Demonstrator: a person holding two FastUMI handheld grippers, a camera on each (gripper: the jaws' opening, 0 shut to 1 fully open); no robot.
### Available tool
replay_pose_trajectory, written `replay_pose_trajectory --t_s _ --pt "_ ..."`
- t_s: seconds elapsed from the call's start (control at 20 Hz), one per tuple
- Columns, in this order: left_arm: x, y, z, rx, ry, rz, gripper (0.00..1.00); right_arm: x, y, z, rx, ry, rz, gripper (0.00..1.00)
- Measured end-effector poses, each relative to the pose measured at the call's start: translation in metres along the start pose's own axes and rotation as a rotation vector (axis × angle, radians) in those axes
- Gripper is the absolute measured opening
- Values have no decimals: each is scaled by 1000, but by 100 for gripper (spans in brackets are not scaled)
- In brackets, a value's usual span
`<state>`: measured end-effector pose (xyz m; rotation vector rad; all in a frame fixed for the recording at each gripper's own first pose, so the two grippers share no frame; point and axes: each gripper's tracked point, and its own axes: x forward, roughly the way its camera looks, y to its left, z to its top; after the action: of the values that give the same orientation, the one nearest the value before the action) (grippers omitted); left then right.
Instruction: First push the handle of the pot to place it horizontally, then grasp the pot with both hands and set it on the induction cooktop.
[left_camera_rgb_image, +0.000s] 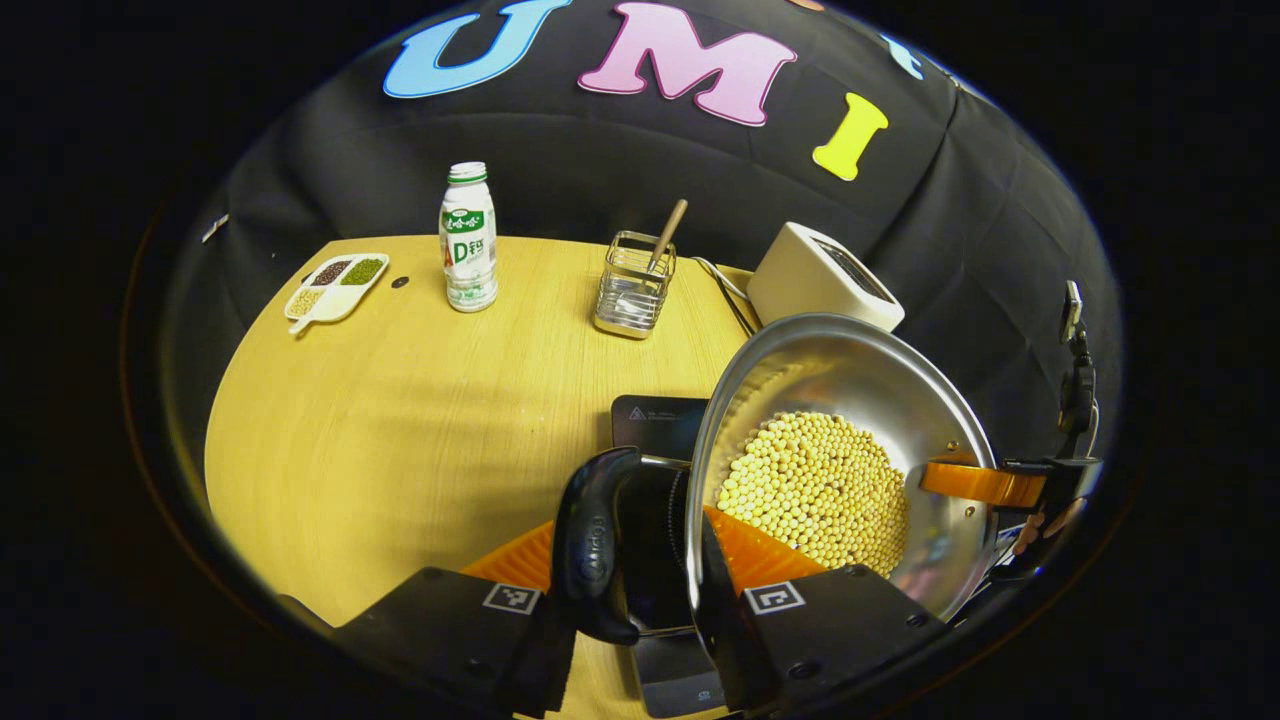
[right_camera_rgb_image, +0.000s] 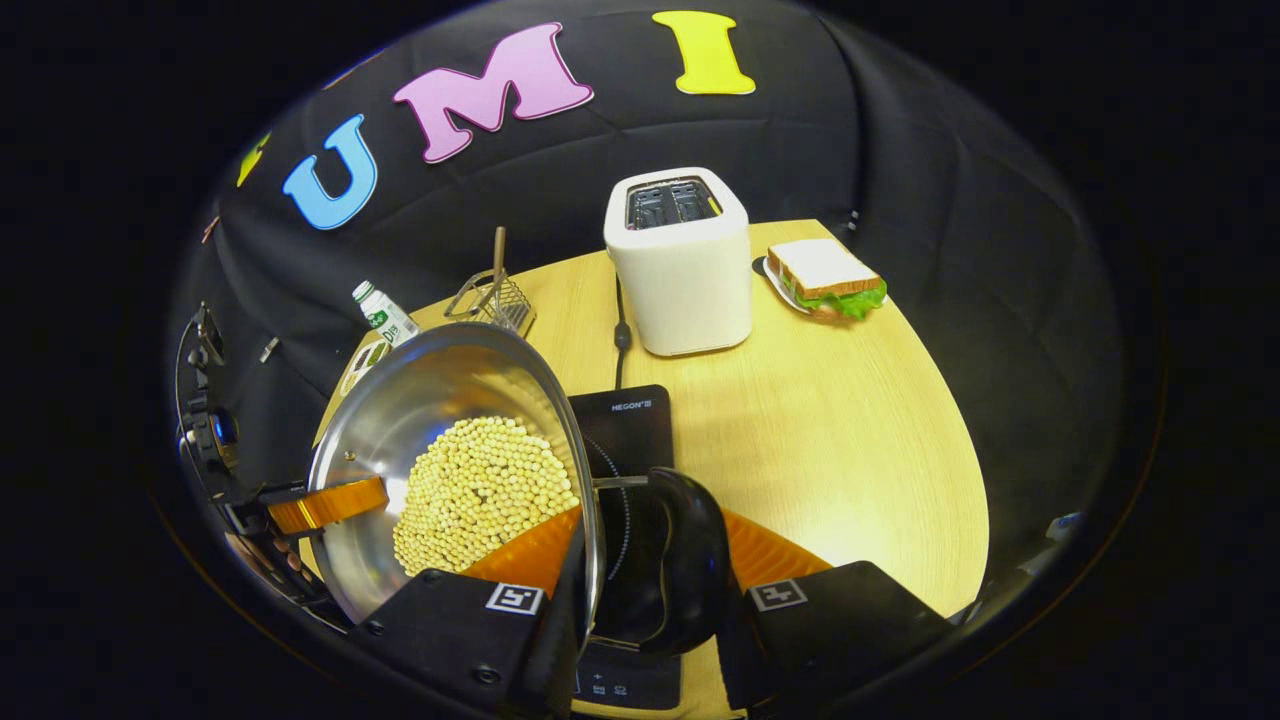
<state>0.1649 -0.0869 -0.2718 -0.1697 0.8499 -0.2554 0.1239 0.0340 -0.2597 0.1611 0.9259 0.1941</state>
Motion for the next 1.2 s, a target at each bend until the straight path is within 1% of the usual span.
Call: replay_pose_trajectory --t_s 0.25,0.3,0.35,0.55,0.65,0.7,0.75,0.85,0.95,1.05,1.1,1.15,1.2 --pt "15 -3 1 6 7 7 59 18 -10 -2 9 28 -1 60" --pt "16 -3 0 2 10 10 59 21 -11 -2 5 32 0 55" --pt "18 -3 -1 -7 17 13 59 25 -13 0 1 30 2 60" --pt "19 -6 -3 -28 28 31 58 41 -12 0 2 49 5 60" --pt "19 -6 -3 -31 33 33 59 45 -9 -2 -1 59 9 59" --pt "19 -7 -3 -33 35 34 59 46 -8 -2 -3 60 10 55" --pt "19 -7 -4 -36 36 35 59 49 -8 -2 -4 63 11 60" --pt "16 -9 -2 -46 32 34 59 50 -9 -6 -12 73 10 60" --pt "17 -5 -1 -32 12 37 59 51 -12 -7 8 69 18 59" --pt "18 -7 -3 -48 18 32 60 51 -12 -7 14 57 22 59" --pt "19 -7 -3 -52 17 31 60 52 -12 -7 10 55 21 55" --pt "19 -7 -4 -52 20 33 60 51 -11 -7 11 54 24 59" --pt "19 -7 -5 -50 25 33 61 50 -10 -7 12 56 25 59"
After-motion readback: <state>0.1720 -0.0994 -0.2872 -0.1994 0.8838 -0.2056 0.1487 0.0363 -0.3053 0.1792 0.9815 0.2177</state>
